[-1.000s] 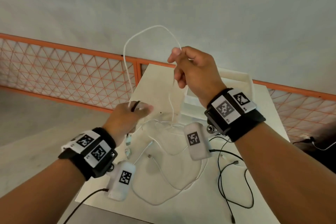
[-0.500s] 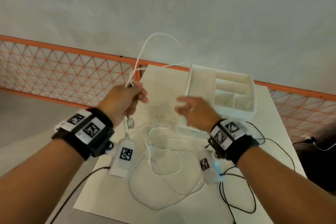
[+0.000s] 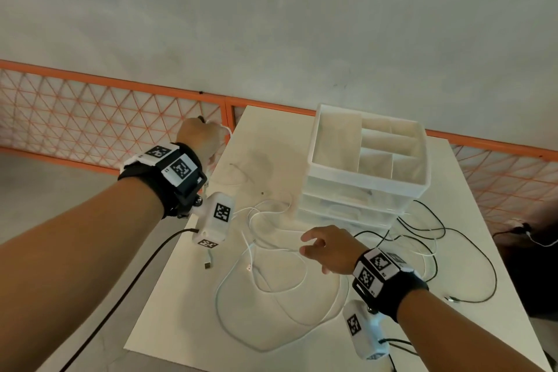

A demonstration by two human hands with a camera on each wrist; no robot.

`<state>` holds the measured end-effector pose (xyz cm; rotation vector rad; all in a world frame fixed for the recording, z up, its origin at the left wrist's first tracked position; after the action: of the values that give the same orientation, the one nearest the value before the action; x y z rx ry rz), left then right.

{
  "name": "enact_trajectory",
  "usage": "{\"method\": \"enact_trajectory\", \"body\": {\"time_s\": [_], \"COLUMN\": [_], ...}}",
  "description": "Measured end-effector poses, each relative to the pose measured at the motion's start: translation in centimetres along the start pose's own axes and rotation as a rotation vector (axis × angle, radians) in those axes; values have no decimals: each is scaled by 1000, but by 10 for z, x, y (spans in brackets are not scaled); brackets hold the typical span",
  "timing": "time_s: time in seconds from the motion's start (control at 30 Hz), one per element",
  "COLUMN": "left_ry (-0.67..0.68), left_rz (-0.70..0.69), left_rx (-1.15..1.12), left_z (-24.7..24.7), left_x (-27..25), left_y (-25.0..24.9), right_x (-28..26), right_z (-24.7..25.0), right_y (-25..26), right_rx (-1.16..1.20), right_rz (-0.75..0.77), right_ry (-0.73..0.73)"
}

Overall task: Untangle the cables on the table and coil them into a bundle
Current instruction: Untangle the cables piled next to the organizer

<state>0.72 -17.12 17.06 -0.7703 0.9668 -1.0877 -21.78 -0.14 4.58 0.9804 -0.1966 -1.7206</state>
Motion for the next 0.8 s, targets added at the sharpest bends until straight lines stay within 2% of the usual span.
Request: {"method": "enact_trajectory", "body": {"time_s": [0.07, 0.23, 0.4, 0.5, 0.63, 0.67, 0.73, 0.8], "left_ry": [13, -12, 82, 199, 307, 332, 354, 327], "left_rz": [-8, -145, -45, 40, -49, -79, -122, -123], "left_rx": [35, 56, 162, -65, -560, -578, -462, -369], "left_z": [1, 17, 27, 28, 37, 39, 43, 45], "left_x": [-5, 0, -11, -20, -28, -30, -31, -29], "left_y": [-3, 0, 32, 43, 33, 30, 30, 34], "right_x": [1, 13, 27, 41, 56, 58, 63, 66], "right_z": [-6, -33, -61, -73, -92, -94, -99, -98], "right_y": [2, 17, 32, 44, 59, 60, 63, 64], "right_rx": [-8, -36, -14, -95, -153, -147, -97, -43], "right_rz": [0, 36, 69, 134, 157, 137, 98, 98], "right_ry": [16, 69, 99, 92, 163, 191, 222, 185]}}
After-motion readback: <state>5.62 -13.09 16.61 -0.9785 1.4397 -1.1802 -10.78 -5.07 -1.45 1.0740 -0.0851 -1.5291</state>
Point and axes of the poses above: each hand's wrist, its own x-axis towards the middle knuckle, its own z-axis out of the back of the hand, y = z × x, the point moved 2 cm from there along x, towards the middle knuckle, and after that the axes turned 1 degree about -y, right-handed, at the moved point
